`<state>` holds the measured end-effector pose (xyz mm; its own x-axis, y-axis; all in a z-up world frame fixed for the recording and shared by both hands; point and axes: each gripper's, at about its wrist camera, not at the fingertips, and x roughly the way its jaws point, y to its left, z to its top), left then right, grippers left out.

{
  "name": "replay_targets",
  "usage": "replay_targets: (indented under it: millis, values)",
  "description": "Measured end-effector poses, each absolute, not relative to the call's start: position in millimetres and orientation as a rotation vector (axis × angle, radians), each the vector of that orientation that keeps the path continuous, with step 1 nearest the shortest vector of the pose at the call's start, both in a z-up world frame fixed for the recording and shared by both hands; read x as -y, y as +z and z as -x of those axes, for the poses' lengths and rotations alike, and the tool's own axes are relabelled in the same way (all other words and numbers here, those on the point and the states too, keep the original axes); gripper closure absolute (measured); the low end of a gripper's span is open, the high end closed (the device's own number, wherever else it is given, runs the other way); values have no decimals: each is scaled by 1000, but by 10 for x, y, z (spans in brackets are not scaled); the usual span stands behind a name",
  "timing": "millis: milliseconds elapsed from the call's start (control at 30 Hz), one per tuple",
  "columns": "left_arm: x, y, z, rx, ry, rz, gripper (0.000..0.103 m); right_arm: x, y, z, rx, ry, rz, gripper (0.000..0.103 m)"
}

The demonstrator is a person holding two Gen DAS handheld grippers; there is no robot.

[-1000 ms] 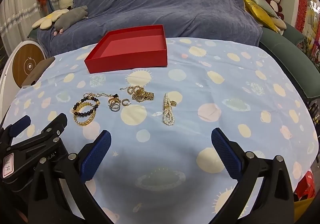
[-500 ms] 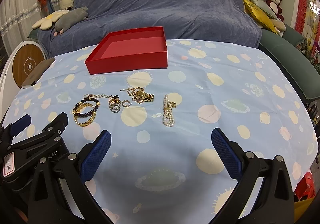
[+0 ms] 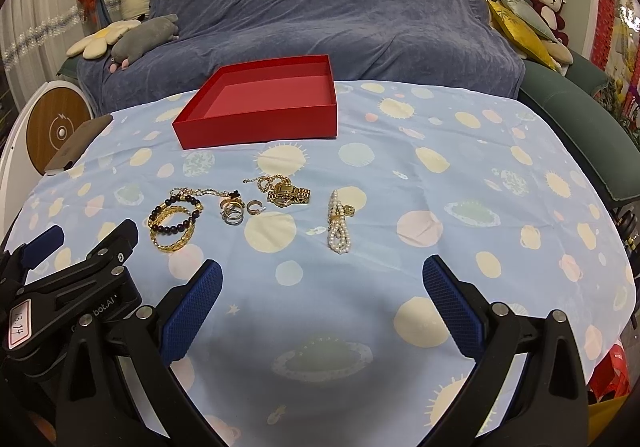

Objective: Organize jewelry

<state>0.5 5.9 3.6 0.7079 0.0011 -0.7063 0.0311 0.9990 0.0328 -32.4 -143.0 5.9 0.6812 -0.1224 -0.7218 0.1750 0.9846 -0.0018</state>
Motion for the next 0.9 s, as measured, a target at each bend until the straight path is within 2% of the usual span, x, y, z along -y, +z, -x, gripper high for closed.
replay_targets:
  millis: [900]
  values:
    - [-57,33,-9,-795,-18,-44,7,1435,69,331,-799,-167,-69,5]
